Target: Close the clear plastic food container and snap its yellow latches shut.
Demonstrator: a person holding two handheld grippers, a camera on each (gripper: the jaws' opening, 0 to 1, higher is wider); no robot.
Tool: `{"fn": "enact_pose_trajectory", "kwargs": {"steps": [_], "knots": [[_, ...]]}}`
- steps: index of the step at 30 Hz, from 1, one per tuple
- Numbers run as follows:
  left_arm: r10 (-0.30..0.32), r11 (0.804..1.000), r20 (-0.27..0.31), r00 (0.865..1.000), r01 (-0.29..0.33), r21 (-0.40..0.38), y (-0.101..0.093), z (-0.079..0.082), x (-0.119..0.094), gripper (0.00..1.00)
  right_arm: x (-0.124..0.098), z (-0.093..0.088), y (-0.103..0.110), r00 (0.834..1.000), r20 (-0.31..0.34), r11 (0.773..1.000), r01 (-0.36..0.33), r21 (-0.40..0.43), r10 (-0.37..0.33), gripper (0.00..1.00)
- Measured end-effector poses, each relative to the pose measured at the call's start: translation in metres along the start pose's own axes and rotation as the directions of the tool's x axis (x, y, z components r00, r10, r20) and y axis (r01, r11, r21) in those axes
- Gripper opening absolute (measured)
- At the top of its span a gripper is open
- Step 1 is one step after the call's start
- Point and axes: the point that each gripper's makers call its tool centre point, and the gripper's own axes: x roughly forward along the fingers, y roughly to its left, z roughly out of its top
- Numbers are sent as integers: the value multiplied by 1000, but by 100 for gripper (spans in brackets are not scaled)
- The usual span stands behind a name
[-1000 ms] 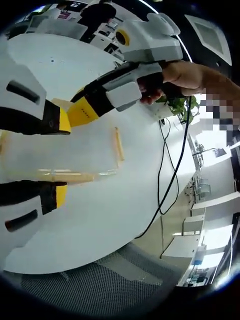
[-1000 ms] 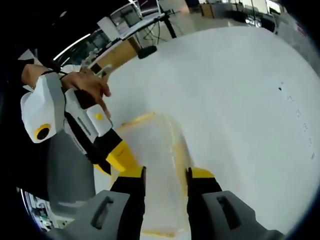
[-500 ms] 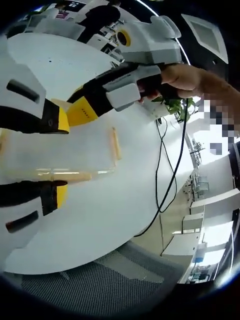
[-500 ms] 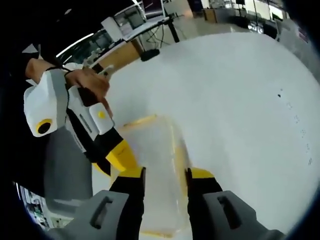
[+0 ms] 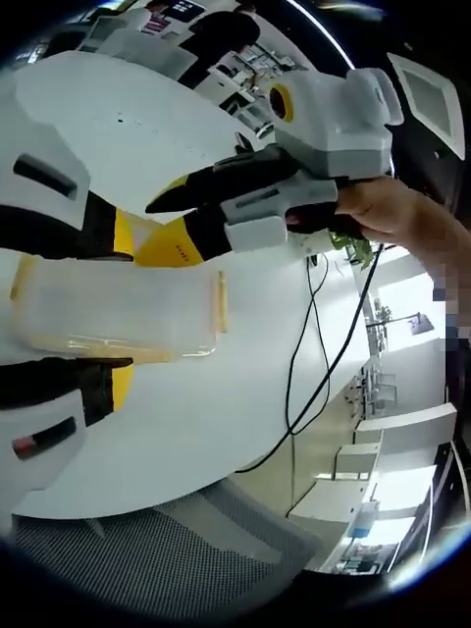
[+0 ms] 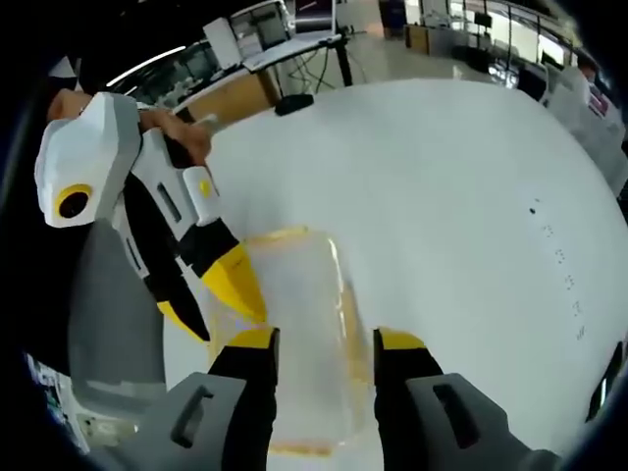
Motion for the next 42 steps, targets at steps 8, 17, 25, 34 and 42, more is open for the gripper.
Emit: {"fn": "enact_pose_trajectory", "kwargs": {"steps": [8, 17, 25, 34, 42], "knots": [[42, 993, -1, 999, -42, -113, 15, -6, -14, 41, -10, -1, 1, 998, 17, 998, 64, 1, -64, 46], [61, 979, -28, 998, -66, -192, 22, -24, -23, 49, -20, -13, 7, 988, 34, 987, 152, 55, -154, 53], [72, 960, -44, 996, -81, -268, 24, -39, -27, 55, -32, -26, 13, 971, 72, 970, 221, 99, -228, 56], [80, 943, -41, 996, -88, -321, 25, -48, -31, 57, -35, -40, 27, 954, 117, 955, 259, 145, -277, 58], [77, 935, -44, 996, -88, -343, 21, -57, -33, 56, -32, -52, 38, 938, 137, 938, 293, 184, -320, 58]]}}
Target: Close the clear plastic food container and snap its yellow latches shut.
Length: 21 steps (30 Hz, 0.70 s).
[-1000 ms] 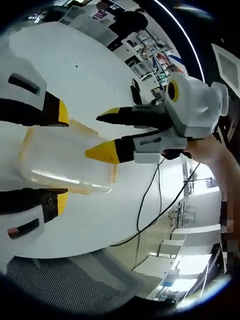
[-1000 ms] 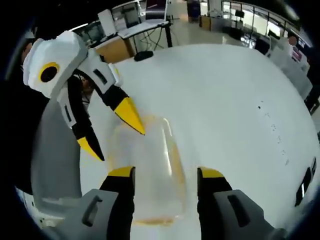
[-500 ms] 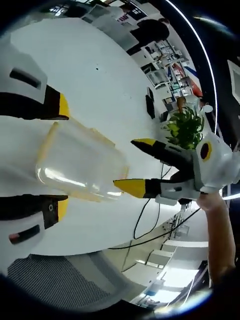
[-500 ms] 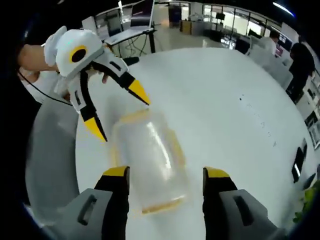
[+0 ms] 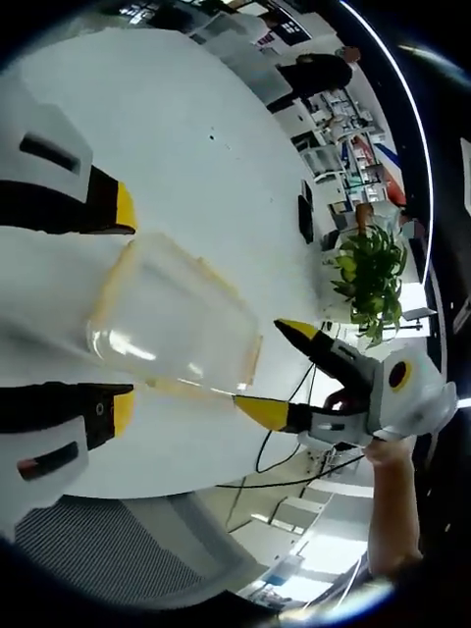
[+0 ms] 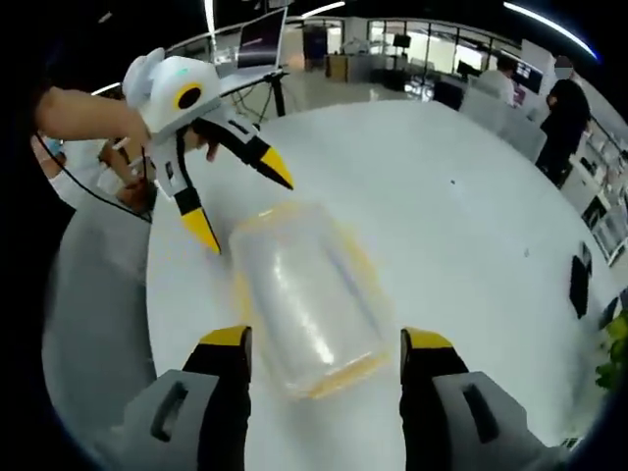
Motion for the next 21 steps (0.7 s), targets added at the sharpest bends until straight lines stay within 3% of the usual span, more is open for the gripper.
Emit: {"fn": "enact_pose_trajectory", "kwargs": {"steps": [12, 21], "knots": [[-2, 1000, 7, 1000, 2, -15, -5, -1, 3, 53, 0, -27, 8, 999, 15, 998, 47, 52, -48, 56], [25, 999, 17, 1000, -25, -25, -4, -1, 5, 47, 3, -31, 11, 995, 52, 994, 84, 72, -88, 51]]}}
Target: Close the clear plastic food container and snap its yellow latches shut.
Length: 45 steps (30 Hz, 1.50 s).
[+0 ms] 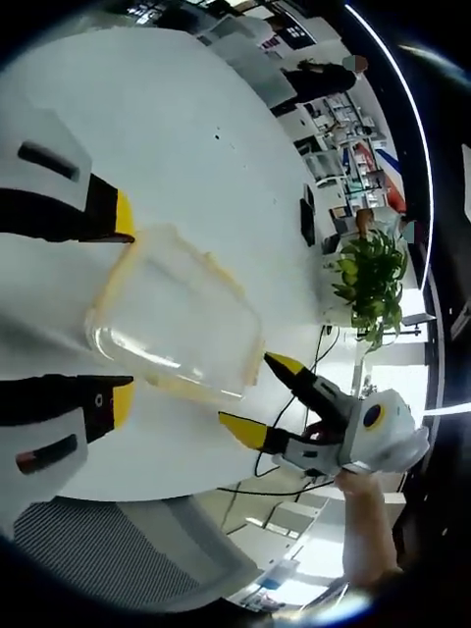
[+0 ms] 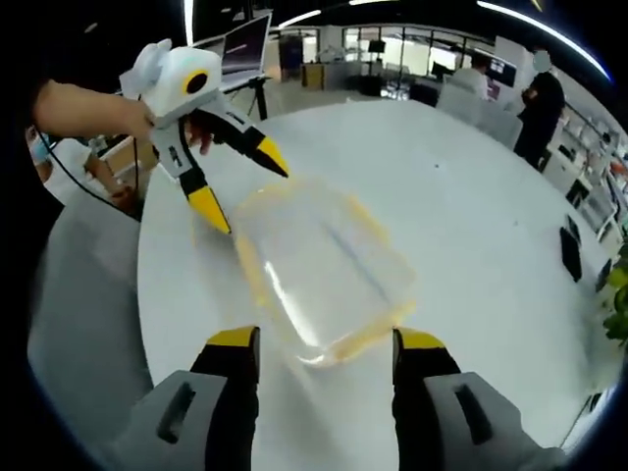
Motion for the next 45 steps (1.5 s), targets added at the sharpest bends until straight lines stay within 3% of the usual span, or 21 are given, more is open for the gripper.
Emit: {"fn": "enact_pose_trajectory", "kwargs": {"steps": [5, 16, 33, 45], "knots": [[7, 1000, -39, 999, -7, 2, 1, -10, 2, 44, 1, -2, 0, 1000, 8, 1000, 12, 8, -13, 44], [20, 1000, -35, 999, -21, -18, 4, -14, -3, 43, 5, 4, 3, 999, 22, 999, 33, 13, -33, 42], [73, 996, -62, 995, -76, -49, 26, -37, -26, 41, 30, 32, 17, 999, 35, 1000, 10, -20, -10, 42], [101, 992, -68, 993, -106, -73, 40, -44, -33, 42, 43, 45, 17, 999, 45, 999, 15, -32, -14, 42]]}}
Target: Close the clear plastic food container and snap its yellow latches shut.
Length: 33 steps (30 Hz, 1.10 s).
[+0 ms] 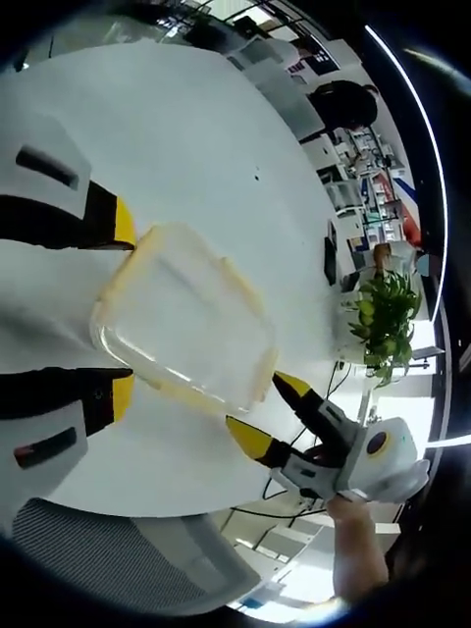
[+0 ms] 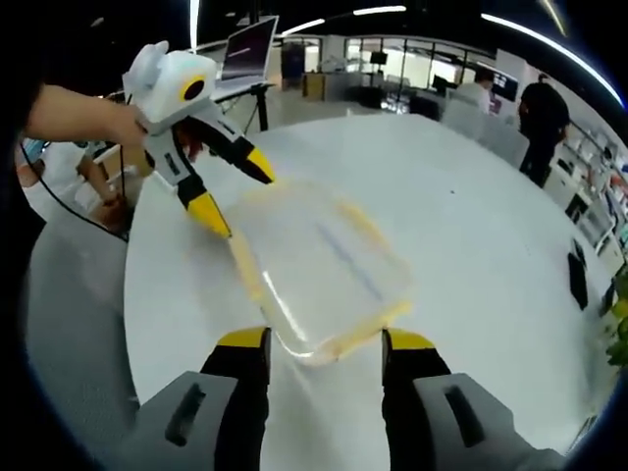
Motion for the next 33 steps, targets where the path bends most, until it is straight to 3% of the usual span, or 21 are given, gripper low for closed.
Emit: {"fn": "enact_pose_trajectory", "kwargs": {"steps": [14, 33], "knots": [[23, 999, 2, 1000, -23, -27, 14, -3, 0, 42, 12, 10, -4, 1000, 13, 1000, 5, 8, -5, 43], [23, 999, 5, 1000, -22, -36, 14, -2, 0, 42, 16, 5, -5, 1000, -13, 1000, 3, -4, -4, 41]]}}
